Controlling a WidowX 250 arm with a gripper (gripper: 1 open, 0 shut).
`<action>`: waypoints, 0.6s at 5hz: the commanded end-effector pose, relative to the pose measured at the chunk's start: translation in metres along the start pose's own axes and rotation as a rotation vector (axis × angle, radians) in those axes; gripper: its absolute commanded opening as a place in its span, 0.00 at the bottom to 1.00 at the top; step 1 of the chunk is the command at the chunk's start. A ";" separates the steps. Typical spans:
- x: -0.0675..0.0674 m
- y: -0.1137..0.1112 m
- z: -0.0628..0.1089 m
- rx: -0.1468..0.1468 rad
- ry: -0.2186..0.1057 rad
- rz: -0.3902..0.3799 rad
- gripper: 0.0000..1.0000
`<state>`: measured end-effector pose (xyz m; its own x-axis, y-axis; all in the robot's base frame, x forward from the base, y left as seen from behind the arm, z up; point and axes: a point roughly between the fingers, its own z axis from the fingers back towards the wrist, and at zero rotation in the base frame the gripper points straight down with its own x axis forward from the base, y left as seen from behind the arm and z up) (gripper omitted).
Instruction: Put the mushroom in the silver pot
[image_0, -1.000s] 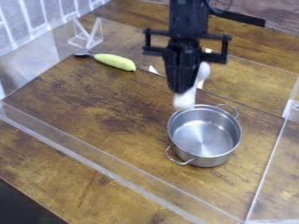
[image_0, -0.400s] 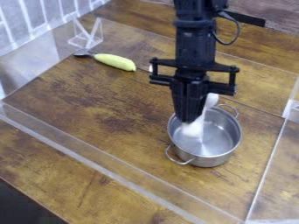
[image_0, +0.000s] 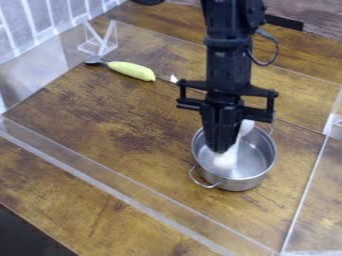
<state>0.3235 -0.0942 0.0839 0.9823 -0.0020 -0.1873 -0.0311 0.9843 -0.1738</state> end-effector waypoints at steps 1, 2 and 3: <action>0.000 -0.008 0.005 0.001 -0.024 -0.022 1.00; 0.003 -0.007 0.000 0.006 -0.007 -0.016 1.00; 0.006 -0.007 -0.002 0.011 -0.004 -0.016 0.00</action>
<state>0.3242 -0.0939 0.0655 0.9723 0.0074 -0.2337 -0.0457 0.9863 -0.1587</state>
